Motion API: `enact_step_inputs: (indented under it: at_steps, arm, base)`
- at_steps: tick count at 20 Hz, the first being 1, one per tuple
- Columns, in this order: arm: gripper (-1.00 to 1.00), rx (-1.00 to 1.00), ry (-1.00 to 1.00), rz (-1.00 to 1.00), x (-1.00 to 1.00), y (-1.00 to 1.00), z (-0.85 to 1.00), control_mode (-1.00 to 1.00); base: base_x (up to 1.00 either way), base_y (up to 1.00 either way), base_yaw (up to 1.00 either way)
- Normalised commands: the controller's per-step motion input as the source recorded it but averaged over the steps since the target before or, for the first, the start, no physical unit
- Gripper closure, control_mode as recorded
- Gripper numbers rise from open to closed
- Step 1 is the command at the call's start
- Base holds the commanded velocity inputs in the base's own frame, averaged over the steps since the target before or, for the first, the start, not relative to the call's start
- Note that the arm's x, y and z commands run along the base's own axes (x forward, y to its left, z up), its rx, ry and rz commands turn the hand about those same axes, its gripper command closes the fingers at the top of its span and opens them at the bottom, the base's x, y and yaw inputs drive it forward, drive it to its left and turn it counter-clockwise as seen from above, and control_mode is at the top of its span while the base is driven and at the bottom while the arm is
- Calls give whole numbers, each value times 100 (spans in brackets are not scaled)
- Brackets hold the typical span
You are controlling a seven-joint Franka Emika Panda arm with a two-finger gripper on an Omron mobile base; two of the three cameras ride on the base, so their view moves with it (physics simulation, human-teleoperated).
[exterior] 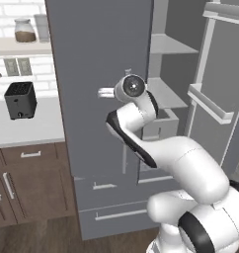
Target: Take the strawberry from the fridge and place it on top of the pancake, located on the dining counter.
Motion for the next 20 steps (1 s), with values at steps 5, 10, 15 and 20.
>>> enact_step_inputs:
  at_steps: [5, 10, 15, 20]
  arm:
    - [100, 0, -7, 3, -48, 100, 0, -100]
    - [100, 0, 0, 0, -42, 100, 0, -100]
    - [100, 0, 0, 0, -25, 100, 0, -100]
    - [100, 0, -1, 0, 0, 100, -16, -100]
  base:
    - [0, 0, 0]
    - [0, 0, 0]
    - [0, 0, 0]
    - [0, 0, 0]
